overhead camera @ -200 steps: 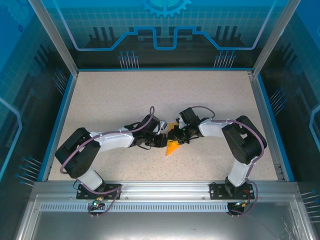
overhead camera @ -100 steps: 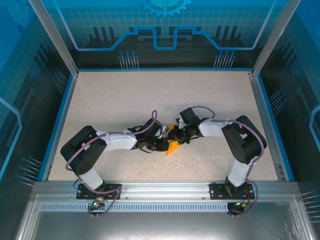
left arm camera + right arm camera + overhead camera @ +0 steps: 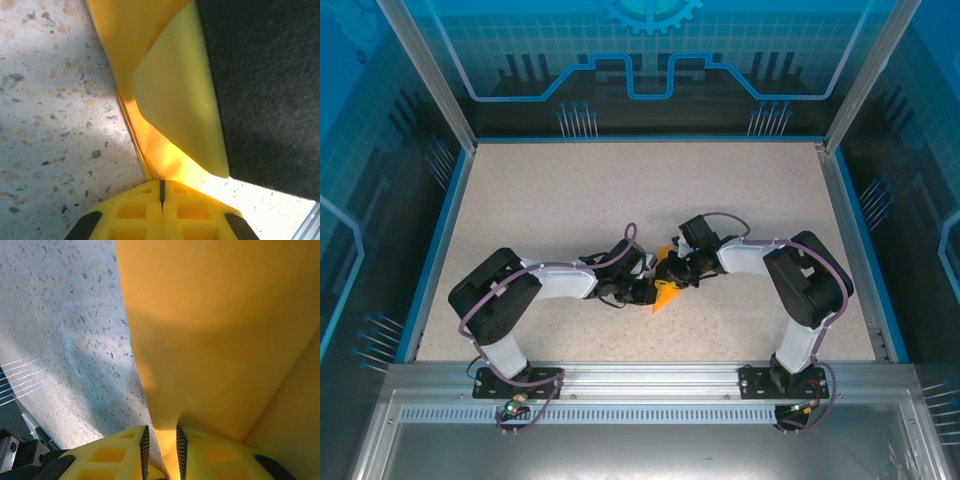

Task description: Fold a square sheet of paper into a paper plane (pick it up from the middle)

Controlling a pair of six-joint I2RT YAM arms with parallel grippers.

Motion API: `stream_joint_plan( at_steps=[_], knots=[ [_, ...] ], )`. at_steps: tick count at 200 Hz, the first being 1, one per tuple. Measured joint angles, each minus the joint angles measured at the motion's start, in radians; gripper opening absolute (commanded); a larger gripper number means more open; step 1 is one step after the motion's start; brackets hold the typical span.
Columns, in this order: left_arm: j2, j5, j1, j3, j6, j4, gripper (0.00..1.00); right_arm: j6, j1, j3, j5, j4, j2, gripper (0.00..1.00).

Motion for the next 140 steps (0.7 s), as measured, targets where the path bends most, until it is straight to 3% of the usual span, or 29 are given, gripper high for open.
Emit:
stream_joint_plan(
  at_steps=[60,140],
  knots=[
    [0.013,-0.018,-0.010,0.026,0.020,-0.030,0.00,0.000,0.000,-0.006,0.000,0.013,0.001,0.24],
    [0.018,-0.147,-0.063,0.077,0.060,-0.116,0.00,0.000,-0.001,-0.010,0.003,0.019,0.001,0.21]
  ],
)
